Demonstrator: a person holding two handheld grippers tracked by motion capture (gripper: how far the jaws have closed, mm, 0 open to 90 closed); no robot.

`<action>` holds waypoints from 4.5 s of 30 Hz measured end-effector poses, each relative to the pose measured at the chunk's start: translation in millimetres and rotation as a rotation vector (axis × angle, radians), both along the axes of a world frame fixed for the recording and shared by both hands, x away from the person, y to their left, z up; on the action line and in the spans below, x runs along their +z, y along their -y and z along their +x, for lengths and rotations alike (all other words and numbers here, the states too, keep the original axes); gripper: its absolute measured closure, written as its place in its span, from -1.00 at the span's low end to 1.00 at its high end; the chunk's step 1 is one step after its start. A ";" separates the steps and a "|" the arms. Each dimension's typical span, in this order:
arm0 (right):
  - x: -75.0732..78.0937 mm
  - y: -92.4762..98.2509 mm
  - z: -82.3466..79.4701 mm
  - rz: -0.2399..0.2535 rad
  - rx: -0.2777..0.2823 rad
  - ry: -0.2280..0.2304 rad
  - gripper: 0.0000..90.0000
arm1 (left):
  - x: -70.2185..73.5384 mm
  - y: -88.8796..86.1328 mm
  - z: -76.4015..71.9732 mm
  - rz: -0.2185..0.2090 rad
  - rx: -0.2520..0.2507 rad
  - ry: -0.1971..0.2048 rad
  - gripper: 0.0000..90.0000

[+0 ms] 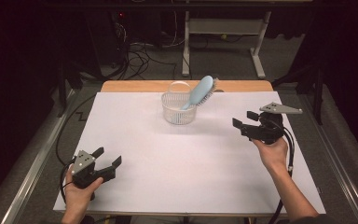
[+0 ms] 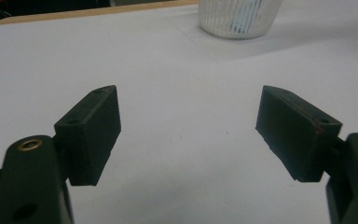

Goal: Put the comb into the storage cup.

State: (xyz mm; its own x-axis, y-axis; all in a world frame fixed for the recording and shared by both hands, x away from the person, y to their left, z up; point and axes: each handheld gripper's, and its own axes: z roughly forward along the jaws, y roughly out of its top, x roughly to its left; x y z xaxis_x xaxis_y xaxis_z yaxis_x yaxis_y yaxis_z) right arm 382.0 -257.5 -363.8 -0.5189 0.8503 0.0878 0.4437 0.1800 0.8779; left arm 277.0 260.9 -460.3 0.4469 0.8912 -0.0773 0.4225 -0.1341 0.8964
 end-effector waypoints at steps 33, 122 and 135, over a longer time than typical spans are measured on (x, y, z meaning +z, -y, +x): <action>-11.2 23.3 -26.0 0.045 -0.015 0.021 -0.28 | -0.2 0.8 -0.2 -0.001 -0.003 -0.002 -0.49; -41.3 53.8 -95.1 0.062 -0.067 0.109 -0.43 | 0.4 0.5 -1.1 -0.004 -0.006 -0.001 -0.49; -51.8 65.3 -101.5 0.060 -0.110 0.100 -0.44 | 0.4 0.6 -1.2 -0.004 -0.005 -0.003 -0.49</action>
